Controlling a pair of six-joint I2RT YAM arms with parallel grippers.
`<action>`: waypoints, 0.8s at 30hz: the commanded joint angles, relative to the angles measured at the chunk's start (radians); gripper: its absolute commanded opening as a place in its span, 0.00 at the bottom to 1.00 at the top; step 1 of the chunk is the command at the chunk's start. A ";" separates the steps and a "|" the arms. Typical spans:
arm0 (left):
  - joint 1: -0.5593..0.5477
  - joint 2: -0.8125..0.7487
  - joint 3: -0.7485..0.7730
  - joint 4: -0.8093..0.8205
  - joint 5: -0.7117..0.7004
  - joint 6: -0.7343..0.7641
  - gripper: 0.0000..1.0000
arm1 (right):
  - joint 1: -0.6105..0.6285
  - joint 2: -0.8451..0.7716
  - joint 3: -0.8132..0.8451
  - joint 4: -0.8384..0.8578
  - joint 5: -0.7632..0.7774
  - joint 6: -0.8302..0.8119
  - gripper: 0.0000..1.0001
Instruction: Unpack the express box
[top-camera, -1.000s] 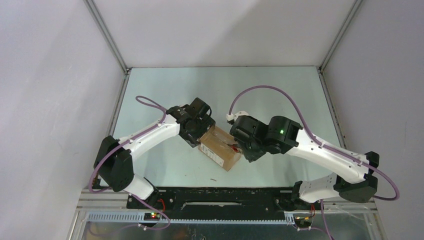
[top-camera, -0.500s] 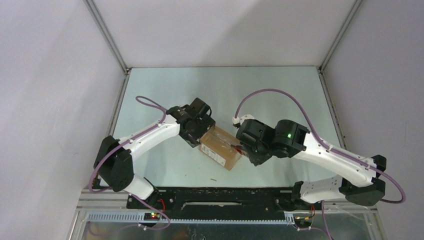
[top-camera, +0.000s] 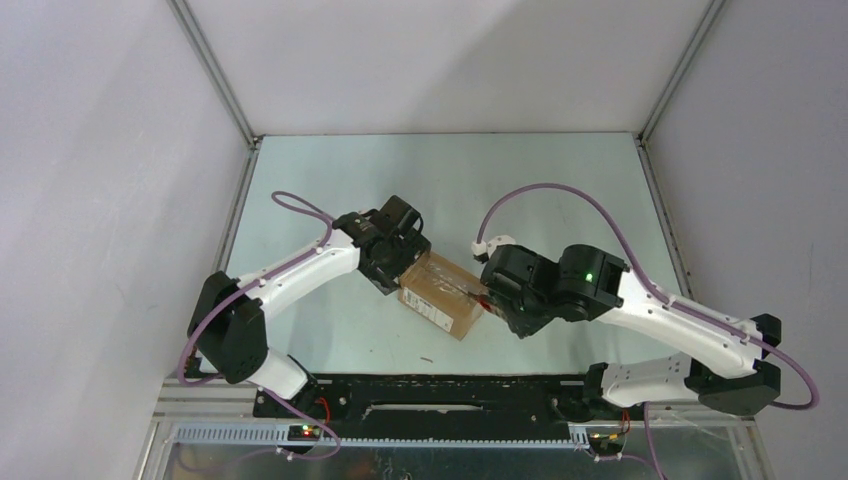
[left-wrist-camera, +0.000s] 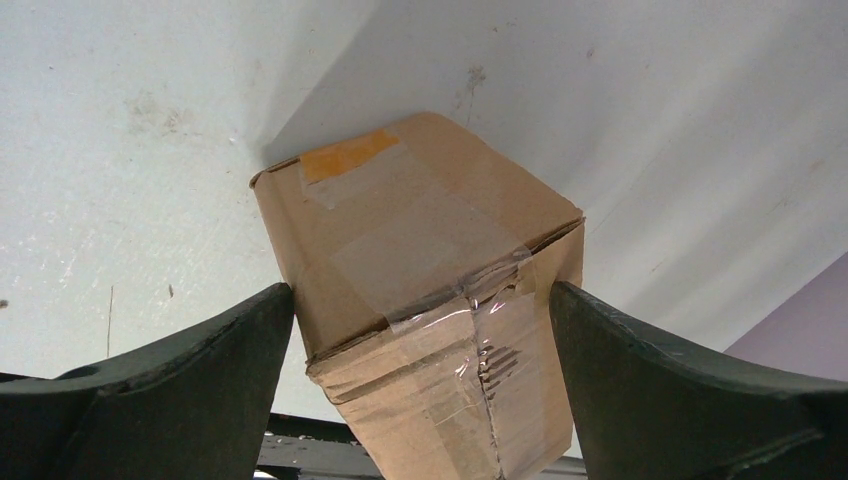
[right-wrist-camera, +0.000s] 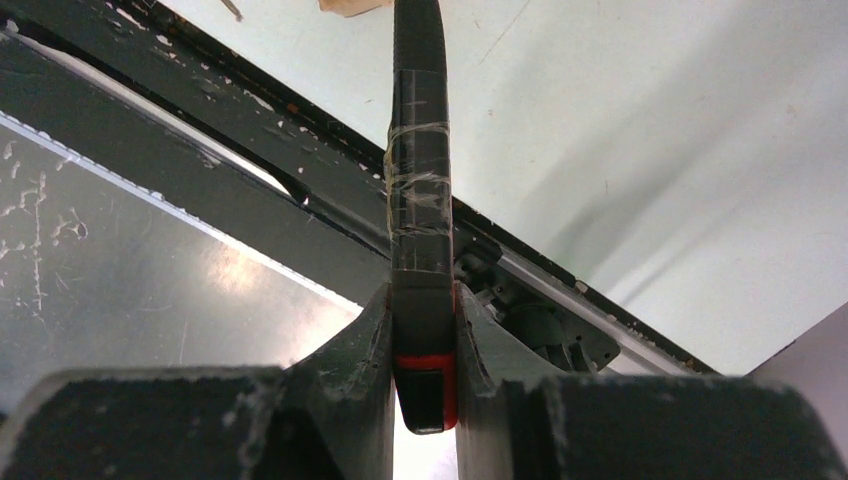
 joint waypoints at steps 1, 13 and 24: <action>0.016 0.021 -0.026 -0.072 -0.125 0.035 1.00 | 0.006 -0.032 -0.020 -0.173 -0.015 0.005 0.00; 0.016 0.012 0.007 -0.050 -0.123 0.117 1.00 | 0.010 -0.037 -0.014 -0.173 -0.004 0.018 0.00; 0.016 0.025 0.015 -0.039 -0.113 0.160 1.00 | 0.010 -0.107 -0.053 -0.175 -0.017 0.033 0.00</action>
